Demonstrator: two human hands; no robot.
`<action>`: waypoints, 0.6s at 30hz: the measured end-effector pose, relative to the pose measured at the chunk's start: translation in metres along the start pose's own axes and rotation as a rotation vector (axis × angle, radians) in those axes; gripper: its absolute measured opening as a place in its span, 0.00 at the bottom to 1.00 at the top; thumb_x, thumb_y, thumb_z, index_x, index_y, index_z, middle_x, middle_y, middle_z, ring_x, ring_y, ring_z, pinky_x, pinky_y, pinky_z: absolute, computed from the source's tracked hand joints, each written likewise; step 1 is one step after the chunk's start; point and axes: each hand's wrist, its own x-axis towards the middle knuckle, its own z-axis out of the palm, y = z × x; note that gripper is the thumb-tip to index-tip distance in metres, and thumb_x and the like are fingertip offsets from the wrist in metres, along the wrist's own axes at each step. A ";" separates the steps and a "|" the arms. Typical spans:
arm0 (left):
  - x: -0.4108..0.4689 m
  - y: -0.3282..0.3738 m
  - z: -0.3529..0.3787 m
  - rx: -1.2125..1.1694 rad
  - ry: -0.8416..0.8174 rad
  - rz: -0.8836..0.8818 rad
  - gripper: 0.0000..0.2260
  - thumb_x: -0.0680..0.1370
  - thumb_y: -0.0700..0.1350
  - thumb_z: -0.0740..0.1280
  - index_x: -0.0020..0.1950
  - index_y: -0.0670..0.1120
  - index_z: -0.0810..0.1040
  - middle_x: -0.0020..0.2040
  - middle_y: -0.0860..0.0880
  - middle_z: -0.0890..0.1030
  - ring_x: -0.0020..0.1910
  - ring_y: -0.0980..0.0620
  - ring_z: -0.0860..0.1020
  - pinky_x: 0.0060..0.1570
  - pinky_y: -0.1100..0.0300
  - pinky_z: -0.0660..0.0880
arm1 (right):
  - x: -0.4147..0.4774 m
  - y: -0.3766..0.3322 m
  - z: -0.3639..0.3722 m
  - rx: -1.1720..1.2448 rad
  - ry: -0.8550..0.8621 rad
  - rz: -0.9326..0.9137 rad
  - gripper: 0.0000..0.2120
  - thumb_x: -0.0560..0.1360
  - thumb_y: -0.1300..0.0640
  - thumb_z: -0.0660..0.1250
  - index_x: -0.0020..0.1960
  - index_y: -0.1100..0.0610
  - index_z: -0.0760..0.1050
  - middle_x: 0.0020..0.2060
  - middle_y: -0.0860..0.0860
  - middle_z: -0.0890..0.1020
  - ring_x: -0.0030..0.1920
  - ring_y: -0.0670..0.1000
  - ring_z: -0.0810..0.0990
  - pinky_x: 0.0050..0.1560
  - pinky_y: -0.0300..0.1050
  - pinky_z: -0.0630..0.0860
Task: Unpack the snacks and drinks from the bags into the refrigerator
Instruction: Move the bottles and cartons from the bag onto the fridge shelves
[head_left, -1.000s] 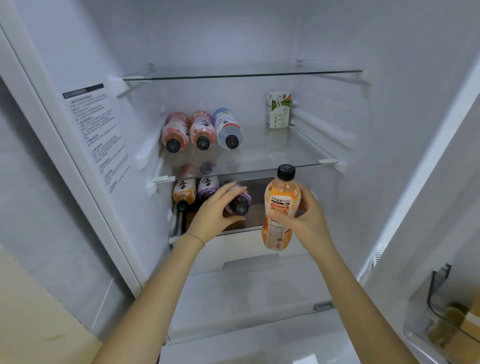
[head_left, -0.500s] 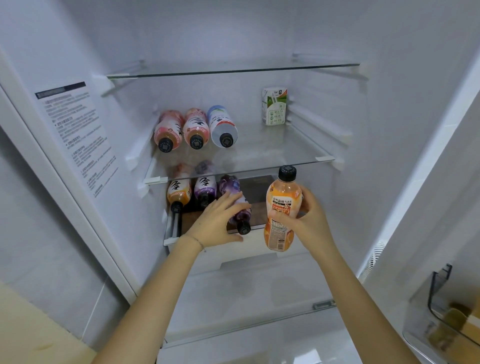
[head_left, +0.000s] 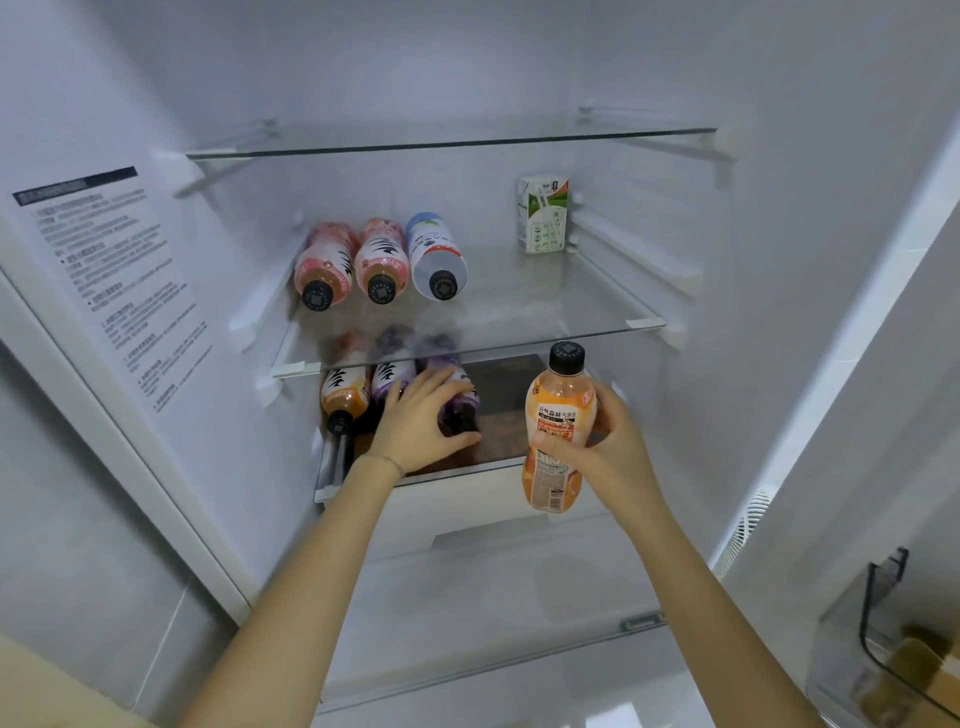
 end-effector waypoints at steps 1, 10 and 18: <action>0.003 -0.004 -0.001 -0.009 0.017 -0.027 0.30 0.72 0.62 0.70 0.71 0.55 0.68 0.75 0.51 0.65 0.75 0.48 0.60 0.75 0.43 0.48 | 0.001 0.001 0.000 -0.001 0.005 0.005 0.31 0.66 0.57 0.79 0.65 0.46 0.70 0.53 0.37 0.78 0.51 0.41 0.78 0.43 0.32 0.72; 0.016 -0.018 -0.004 0.076 0.079 -0.121 0.27 0.74 0.62 0.67 0.69 0.53 0.69 0.68 0.50 0.73 0.69 0.46 0.67 0.72 0.47 0.53 | 0.011 -0.004 0.000 0.011 0.020 0.002 0.29 0.66 0.57 0.78 0.61 0.42 0.69 0.49 0.33 0.76 0.48 0.39 0.78 0.40 0.30 0.70; 0.018 -0.017 -0.001 0.073 0.053 -0.160 0.26 0.75 0.61 0.66 0.69 0.53 0.67 0.69 0.49 0.71 0.70 0.46 0.65 0.73 0.42 0.49 | 0.010 -0.006 0.005 0.038 0.009 -0.030 0.30 0.66 0.57 0.79 0.60 0.41 0.69 0.50 0.33 0.76 0.49 0.40 0.77 0.42 0.32 0.71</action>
